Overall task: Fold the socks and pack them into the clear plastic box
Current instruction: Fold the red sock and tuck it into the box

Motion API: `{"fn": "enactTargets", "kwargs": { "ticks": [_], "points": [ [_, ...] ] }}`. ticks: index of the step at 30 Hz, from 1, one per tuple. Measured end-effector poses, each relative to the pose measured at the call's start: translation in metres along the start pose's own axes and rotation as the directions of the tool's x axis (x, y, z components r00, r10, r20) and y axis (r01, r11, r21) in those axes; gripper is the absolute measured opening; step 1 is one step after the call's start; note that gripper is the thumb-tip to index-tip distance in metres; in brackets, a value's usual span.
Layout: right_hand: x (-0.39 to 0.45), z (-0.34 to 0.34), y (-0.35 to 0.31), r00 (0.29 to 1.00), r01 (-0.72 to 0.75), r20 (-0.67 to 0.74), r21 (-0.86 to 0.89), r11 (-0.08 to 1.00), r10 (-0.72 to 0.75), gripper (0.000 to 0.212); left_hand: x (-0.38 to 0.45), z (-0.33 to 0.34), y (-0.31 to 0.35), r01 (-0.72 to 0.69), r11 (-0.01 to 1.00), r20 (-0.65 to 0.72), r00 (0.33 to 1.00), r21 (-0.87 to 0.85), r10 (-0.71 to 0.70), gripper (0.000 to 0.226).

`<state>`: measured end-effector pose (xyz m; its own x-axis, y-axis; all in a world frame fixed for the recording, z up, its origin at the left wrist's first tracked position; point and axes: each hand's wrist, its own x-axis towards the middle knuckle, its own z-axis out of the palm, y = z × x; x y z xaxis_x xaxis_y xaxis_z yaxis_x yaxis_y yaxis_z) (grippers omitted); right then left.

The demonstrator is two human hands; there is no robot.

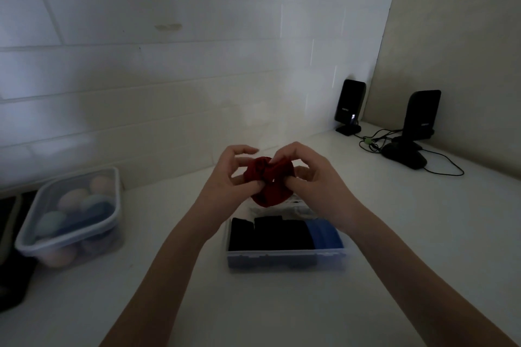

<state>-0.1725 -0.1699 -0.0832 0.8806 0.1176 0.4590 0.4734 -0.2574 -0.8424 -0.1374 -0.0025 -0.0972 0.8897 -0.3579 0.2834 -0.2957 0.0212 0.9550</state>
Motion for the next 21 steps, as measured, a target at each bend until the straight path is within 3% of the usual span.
{"fn": "enactTargets", "kwargs": {
  "ticks": [5,9,15,21],
  "points": [
    [-0.010,0.007,0.001,0.992,-0.067,0.097,-0.095,0.993,0.076,0.052,-0.022,-0.014,0.006,-0.089,0.979,0.090,0.993,0.184,0.073,0.041],
    [-0.015,0.015,0.002,0.974,-0.116,0.134,-0.405,0.907,0.184,0.049,-0.028,-0.024,0.010,-0.062,0.901,0.168,0.986,0.430,-0.012,0.043],
    [-0.019,0.023,-0.008,0.930,-0.014,0.282,-0.612,0.791,0.235,0.047,-0.031,-0.025,0.021,-0.138,0.650,0.260,0.961,0.747,-0.094,0.044],
    [-0.020,0.030,-0.004,0.882,0.008,0.340,-0.704,0.710,0.327,0.041,-0.029,-0.018,0.023,-0.222,0.442,0.338,0.919,0.869,-0.203,0.035]
  ]
}}
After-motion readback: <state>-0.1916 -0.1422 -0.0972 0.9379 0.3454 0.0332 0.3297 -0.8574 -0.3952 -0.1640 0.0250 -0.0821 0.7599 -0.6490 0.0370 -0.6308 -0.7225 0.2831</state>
